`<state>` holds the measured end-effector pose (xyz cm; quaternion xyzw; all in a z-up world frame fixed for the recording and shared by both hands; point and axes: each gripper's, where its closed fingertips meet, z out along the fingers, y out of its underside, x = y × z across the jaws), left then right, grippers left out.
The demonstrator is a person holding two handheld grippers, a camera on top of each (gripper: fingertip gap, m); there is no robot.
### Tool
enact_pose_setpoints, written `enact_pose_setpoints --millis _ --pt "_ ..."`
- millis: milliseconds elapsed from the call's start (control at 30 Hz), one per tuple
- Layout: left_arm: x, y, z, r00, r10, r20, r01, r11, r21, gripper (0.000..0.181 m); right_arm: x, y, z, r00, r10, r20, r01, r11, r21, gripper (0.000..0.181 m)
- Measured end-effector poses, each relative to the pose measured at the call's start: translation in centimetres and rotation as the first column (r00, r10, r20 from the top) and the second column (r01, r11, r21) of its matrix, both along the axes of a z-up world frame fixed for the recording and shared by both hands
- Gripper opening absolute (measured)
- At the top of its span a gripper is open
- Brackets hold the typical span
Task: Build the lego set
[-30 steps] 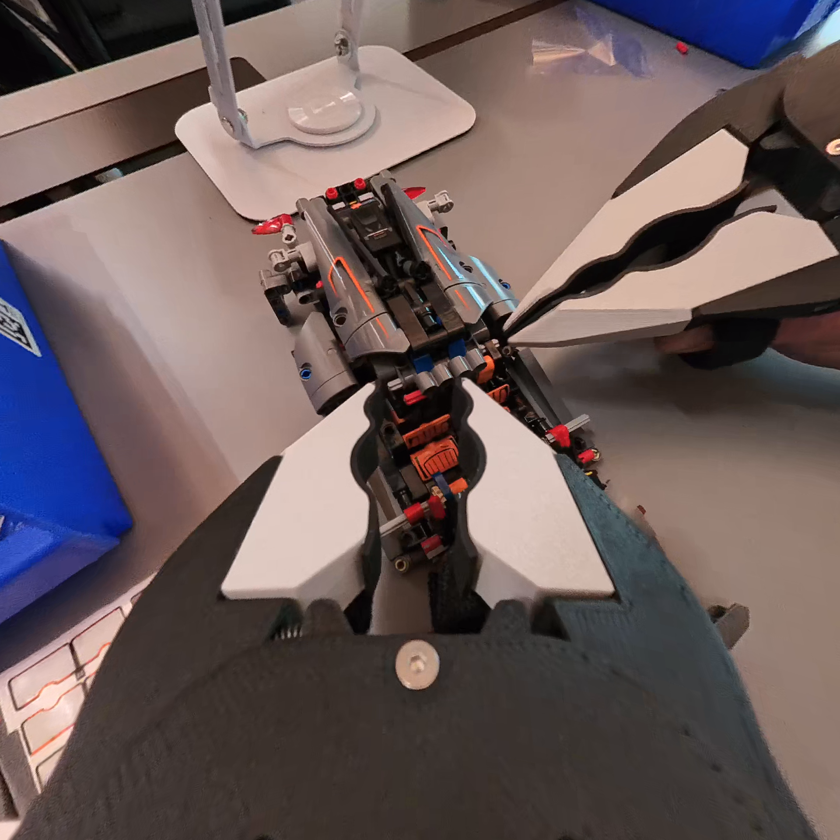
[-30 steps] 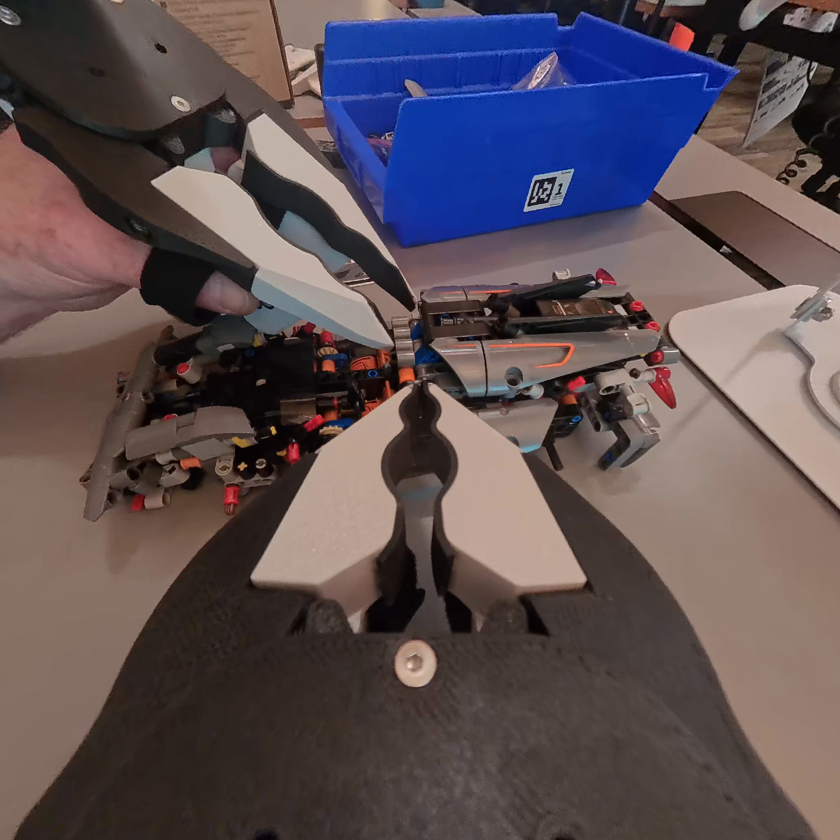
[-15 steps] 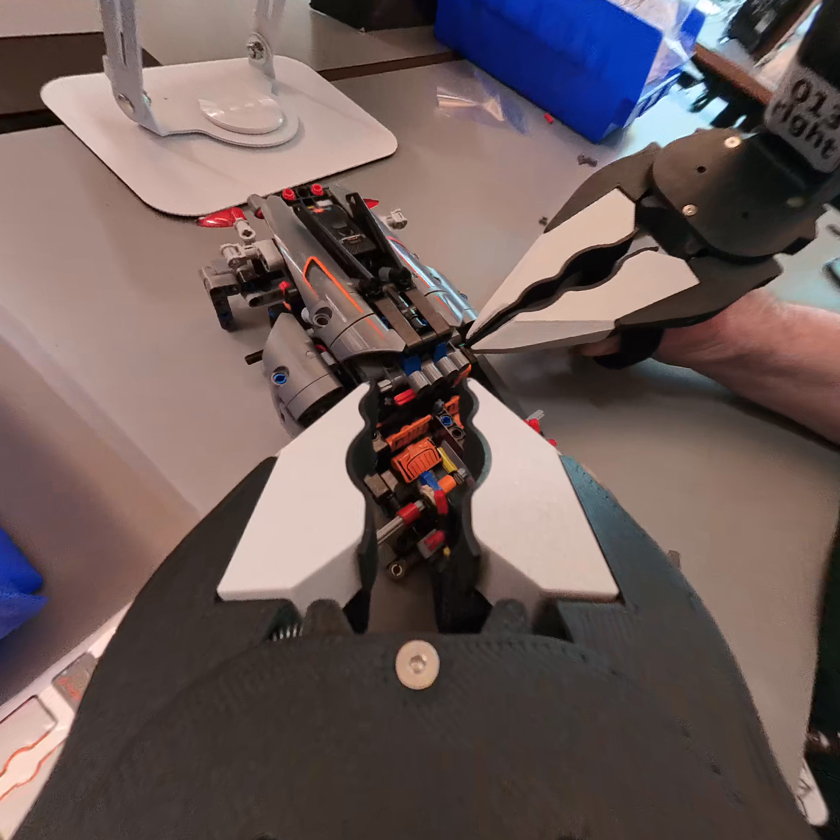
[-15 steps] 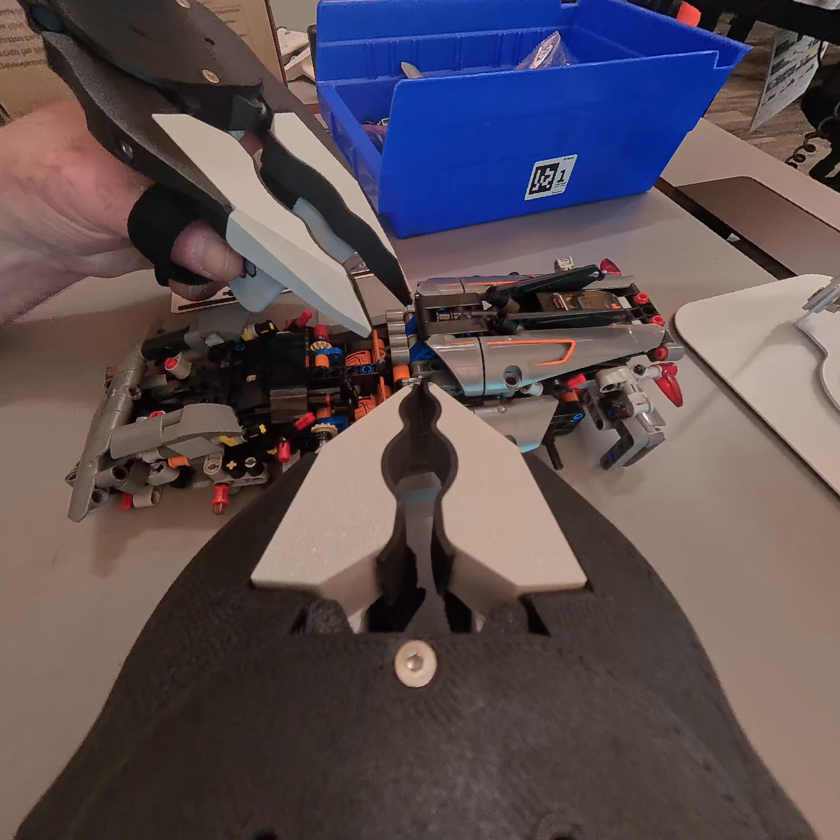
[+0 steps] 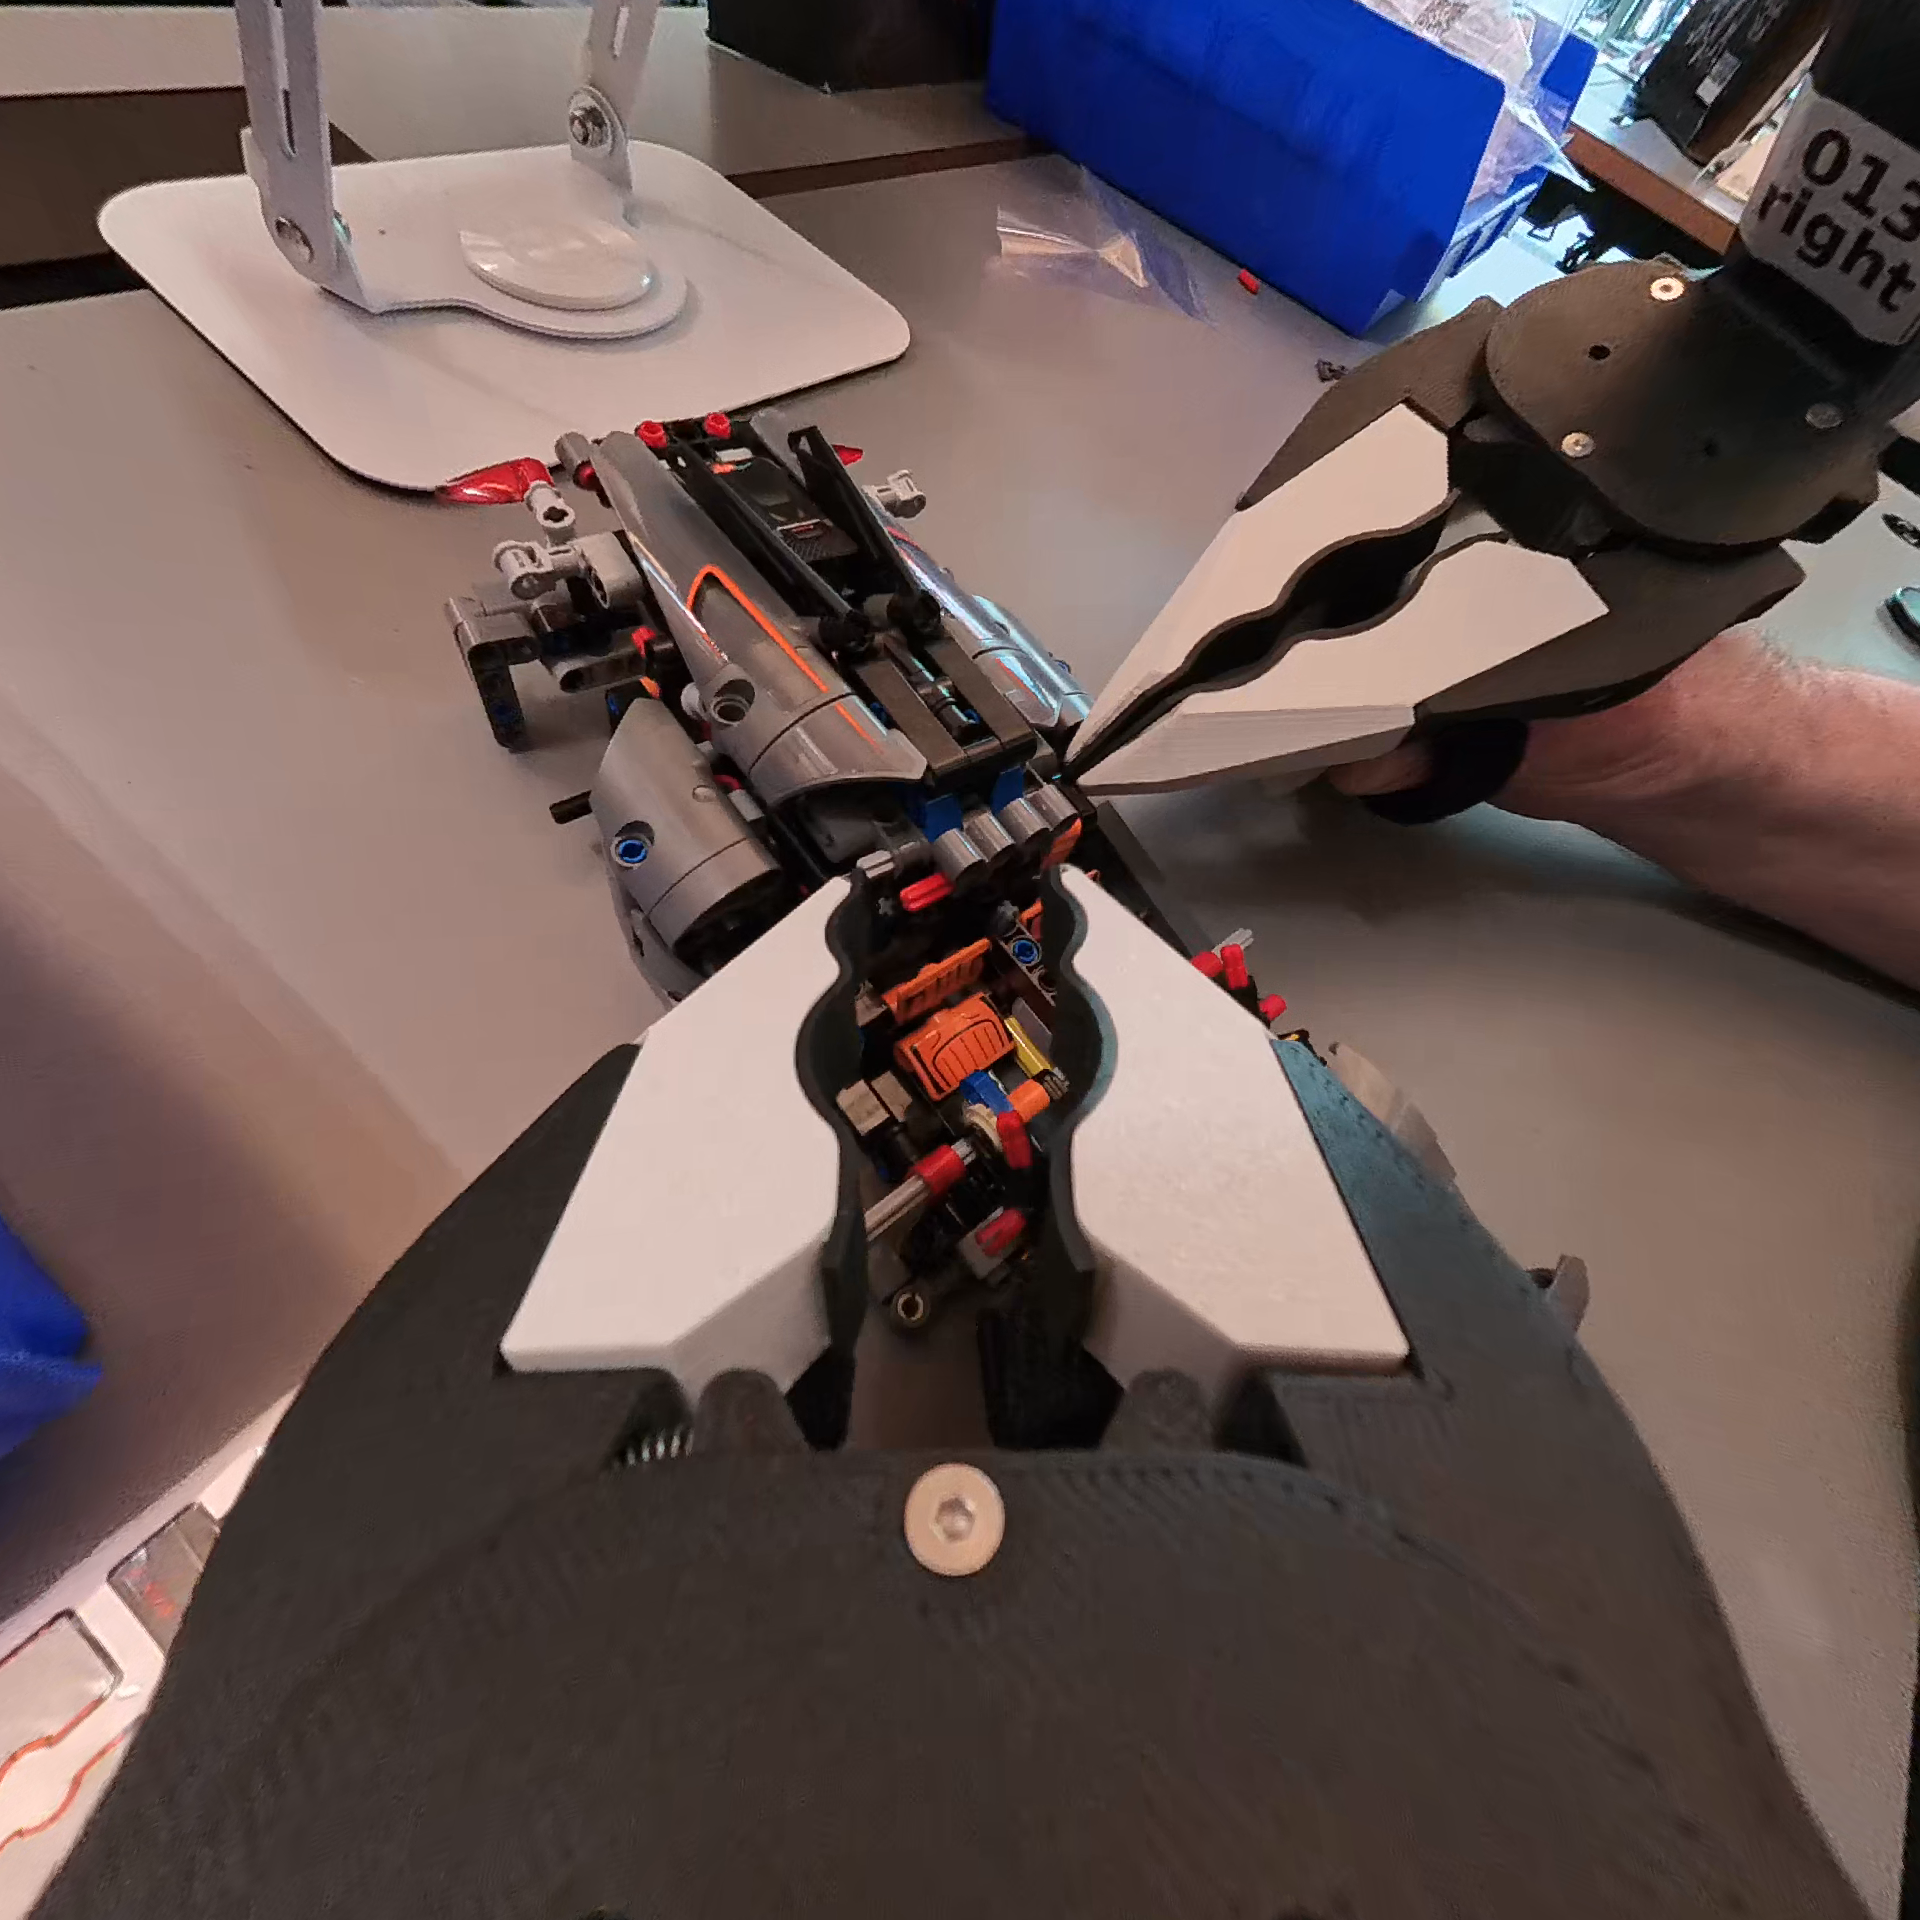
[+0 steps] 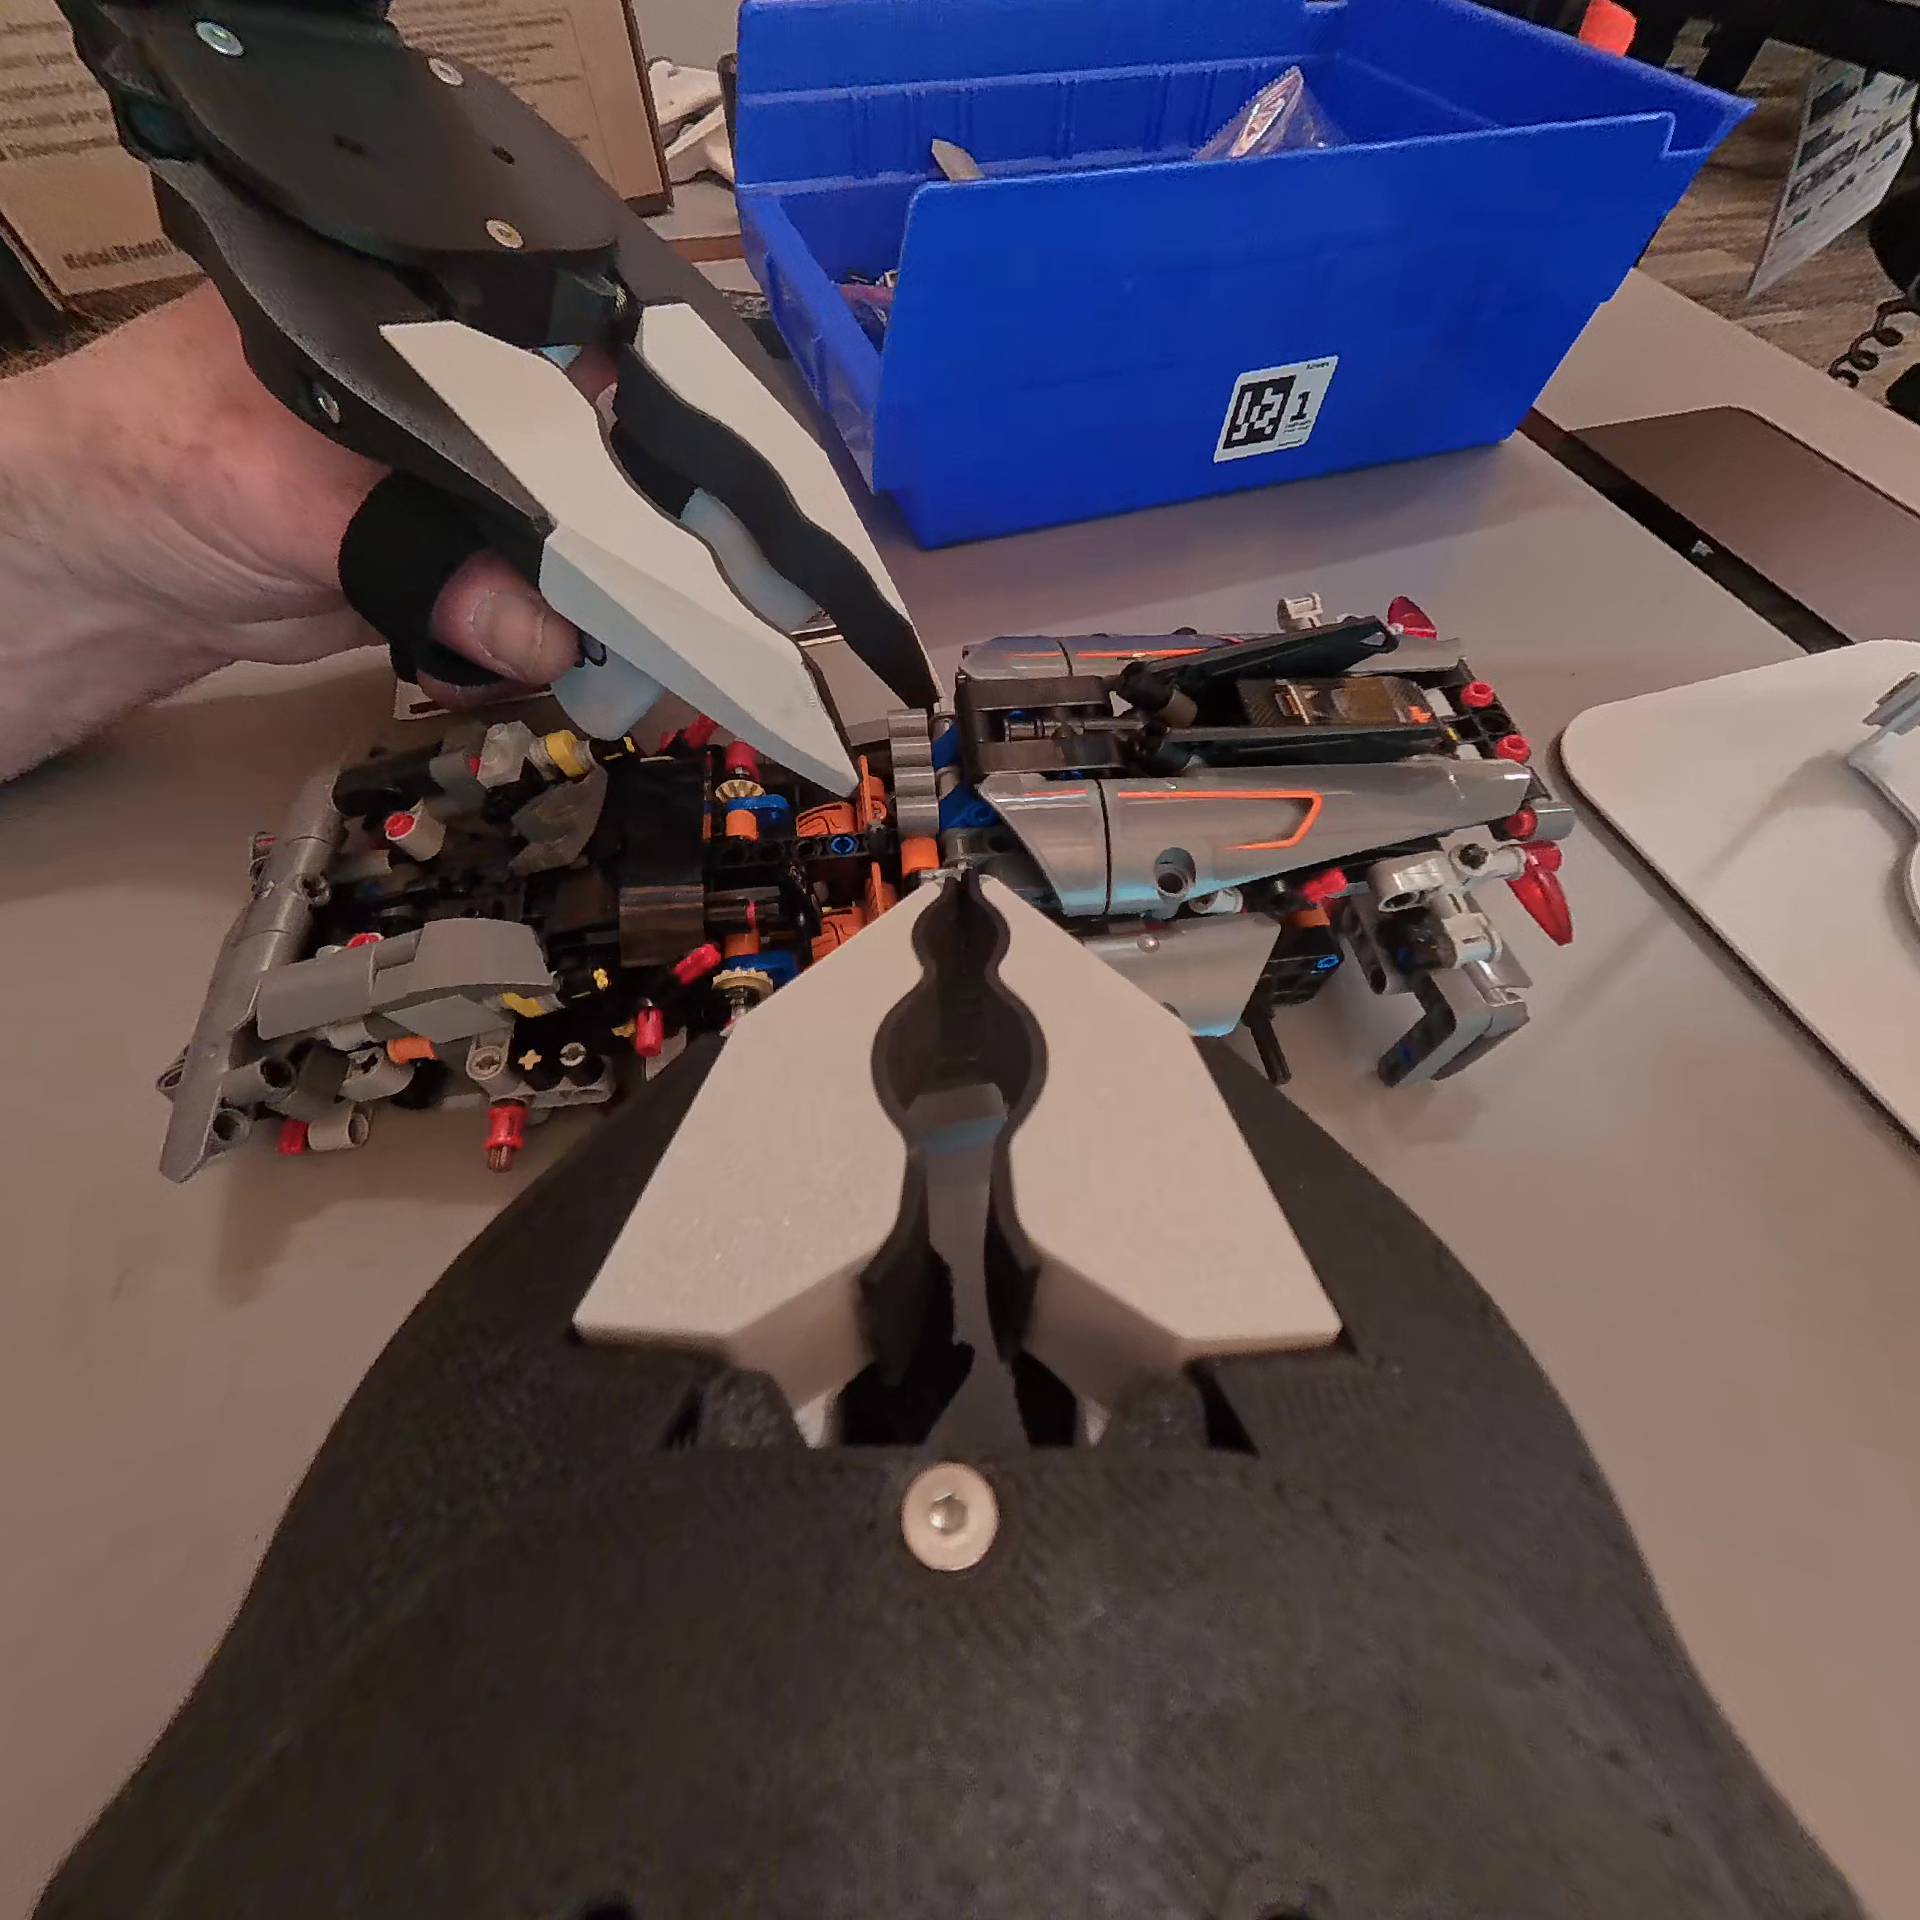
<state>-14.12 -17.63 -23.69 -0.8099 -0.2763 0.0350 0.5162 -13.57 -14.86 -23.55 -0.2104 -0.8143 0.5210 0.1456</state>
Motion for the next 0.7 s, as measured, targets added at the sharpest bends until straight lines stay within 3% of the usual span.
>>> enact_pose_setpoints --millis 700 --pt "-0.35 -0.51 0.04 1.0 0.004 0.013 -0.004 1.0 0.009 0.024 -0.66 -0.54 -0.03 1.0 0.003 0.006 -0.003 1.0 -0.001 0.0"
